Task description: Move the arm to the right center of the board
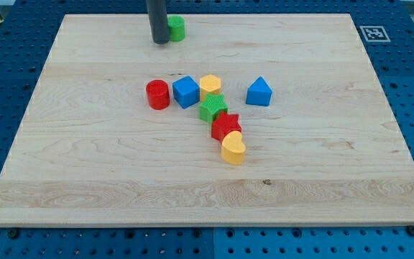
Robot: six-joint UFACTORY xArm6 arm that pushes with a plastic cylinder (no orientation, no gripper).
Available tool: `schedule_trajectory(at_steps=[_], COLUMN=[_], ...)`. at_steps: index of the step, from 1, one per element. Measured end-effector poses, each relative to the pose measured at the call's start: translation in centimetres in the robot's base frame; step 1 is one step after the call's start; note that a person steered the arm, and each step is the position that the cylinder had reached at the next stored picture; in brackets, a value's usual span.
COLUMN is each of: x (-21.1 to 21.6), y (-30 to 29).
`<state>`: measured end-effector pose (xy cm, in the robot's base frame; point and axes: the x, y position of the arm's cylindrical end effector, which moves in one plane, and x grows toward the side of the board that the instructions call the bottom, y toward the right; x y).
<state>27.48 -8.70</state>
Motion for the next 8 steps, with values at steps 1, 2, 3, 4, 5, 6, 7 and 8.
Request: schedule_trajectory(at_steps=[1, 2, 3, 4, 5, 6, 7, 8], x=[1.1, 2.2, 3.2, 3.2, 4.5, 5.3, 5.5, 5.6], y=[0.8, 2.1, 4.5, 6.0, 7.9, 9.3, 10.9, 14.7])
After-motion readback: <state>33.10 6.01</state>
